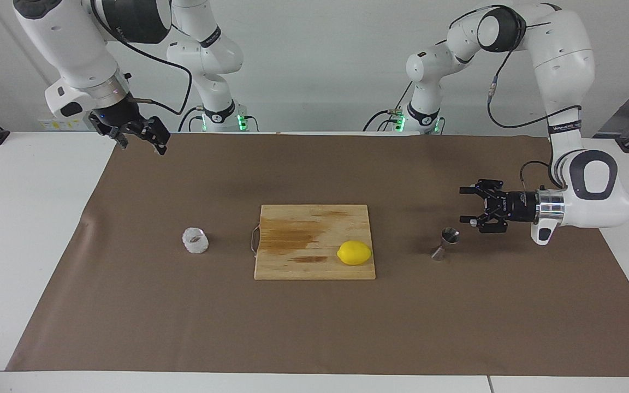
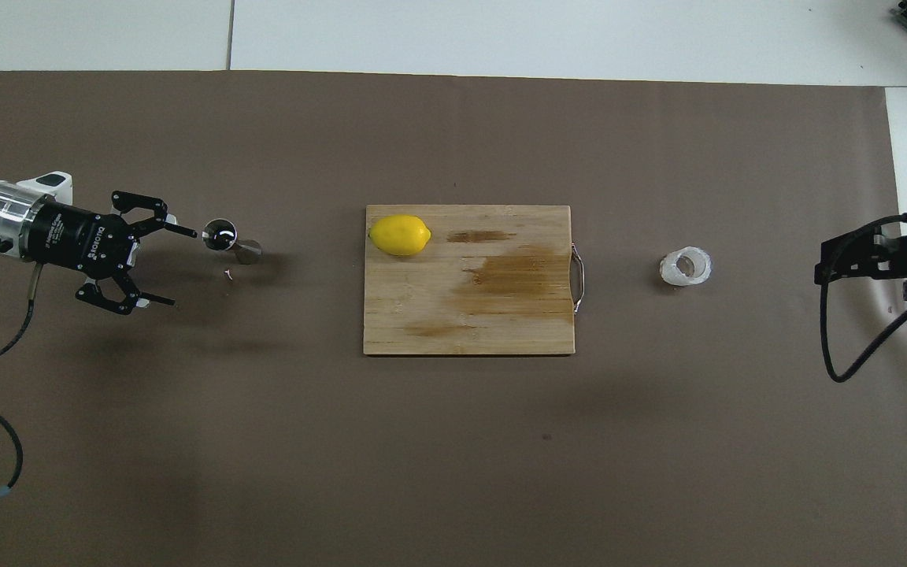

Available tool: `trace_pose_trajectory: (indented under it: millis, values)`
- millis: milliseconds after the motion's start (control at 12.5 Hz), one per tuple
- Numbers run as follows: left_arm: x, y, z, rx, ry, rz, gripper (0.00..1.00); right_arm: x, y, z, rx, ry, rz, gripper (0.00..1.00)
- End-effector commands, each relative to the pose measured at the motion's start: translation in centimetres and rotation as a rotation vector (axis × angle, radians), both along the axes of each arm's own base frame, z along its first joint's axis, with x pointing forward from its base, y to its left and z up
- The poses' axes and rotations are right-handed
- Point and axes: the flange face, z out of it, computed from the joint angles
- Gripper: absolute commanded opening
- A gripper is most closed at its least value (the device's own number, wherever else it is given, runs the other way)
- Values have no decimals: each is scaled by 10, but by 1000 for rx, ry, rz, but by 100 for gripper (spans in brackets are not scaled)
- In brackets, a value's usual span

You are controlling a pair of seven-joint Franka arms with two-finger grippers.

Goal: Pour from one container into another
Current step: 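Move the open left gripper toward the small silver metal cup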

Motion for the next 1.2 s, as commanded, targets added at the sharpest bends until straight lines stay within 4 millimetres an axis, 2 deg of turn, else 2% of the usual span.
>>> trace_pose_trajectory:
  millis: [0,240,479,719,1119]
  values:
    - [18,2,-5,-34,12,23,100,-1,-1,1,20,-7,9,100]
    - [33,-3,-11,-84,18,53,100,-1,-1,1,20,-7,9,100]
    - [47,5,-26,-79,43,111,100,0,-1,0,20,-5,9,100]
    - [50,11,-37,-94,93,140,100,0,-1,0,20,-5,9,100]
    - [50,2,-52,-121,153,167,100,-1,-1,1,20,-7,9,100]
